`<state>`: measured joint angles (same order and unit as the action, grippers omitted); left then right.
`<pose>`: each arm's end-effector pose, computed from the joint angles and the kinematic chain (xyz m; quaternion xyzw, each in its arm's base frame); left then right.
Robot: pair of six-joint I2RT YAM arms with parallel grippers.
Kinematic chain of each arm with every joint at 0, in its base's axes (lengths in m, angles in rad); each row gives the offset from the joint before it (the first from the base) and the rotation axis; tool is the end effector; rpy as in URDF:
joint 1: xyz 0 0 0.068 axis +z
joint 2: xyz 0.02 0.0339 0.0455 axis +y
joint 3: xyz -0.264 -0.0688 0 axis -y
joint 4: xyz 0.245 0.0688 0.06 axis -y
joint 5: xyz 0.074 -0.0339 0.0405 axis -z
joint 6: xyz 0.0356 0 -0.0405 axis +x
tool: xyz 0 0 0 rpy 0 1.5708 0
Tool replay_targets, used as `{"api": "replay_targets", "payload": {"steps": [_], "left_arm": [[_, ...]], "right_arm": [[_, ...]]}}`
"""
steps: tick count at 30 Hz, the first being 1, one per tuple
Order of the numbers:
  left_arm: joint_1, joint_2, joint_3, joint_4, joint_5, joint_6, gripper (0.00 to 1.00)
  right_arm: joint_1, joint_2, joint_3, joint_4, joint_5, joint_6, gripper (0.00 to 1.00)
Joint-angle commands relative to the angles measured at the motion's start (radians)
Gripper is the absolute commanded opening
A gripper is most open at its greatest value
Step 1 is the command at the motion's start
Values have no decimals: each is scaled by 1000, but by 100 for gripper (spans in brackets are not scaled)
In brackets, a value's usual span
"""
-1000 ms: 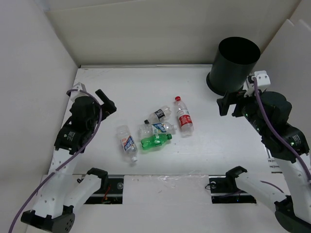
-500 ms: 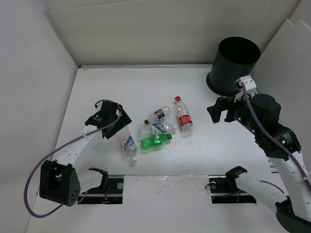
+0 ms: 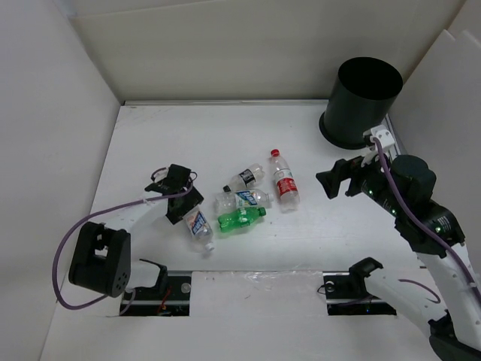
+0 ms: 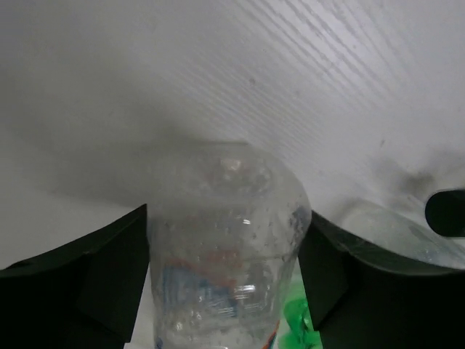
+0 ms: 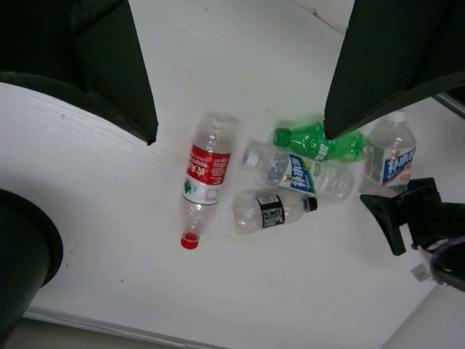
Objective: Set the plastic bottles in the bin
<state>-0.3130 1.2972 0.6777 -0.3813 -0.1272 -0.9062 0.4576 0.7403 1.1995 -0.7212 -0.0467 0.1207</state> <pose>0.2316 -0.0702 0.1822 -0.2970 0.9107 -0.1106 0.2650 0.1105 0.0562 0.4256 -0.1470 0.7796 0.1913 0.5780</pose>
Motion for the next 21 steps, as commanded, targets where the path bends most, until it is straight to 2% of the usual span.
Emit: {"api": "replay_targets", "payload": {"steps": [1,2,4,5,9,12,13,15,17,18,19,21], "left_arm": [[-1,45,-17,38,-64,-39,66],[-1,63,-17,38,-75,-39,52],[-1,108,-7,38,-75,-39,36],[-1,108,5,24,-75,-48,18],[-1,62,51,-59,-117,-78,0],[-12,-70,138,-186,-205,-108,0],[-12,-108,164,-208,-206,-99,0],[-12,-225,247,-220,-206,-56,0],[-12,-304,284,-148,-129,48,0],[-12,-375,304,-37,-80,85,0],[-12,-400,304,26,45,120,0],[-12,-414,360,117,150,171,0]], "right_arm": [[16,-25,-8,83,-44,7,100],[16,-35,-8,83,-54,7,100],[16,-35,-8,83,-67,7,100],[16,-35,-8,94,-82,7,100],[26,-25,-18,141,-183,26,100],[35,7,-83,253,-293,46,100],[44,16,-100,337,-380,65,100],[72,54,-153,434,-455,91,100],[122,92,-178,568,-492,140,100],[142,140,-178,597,-492,152,100],[162,169,-178,617,-469,163,100],[225,255,-137,670,-446,163,100]]}}
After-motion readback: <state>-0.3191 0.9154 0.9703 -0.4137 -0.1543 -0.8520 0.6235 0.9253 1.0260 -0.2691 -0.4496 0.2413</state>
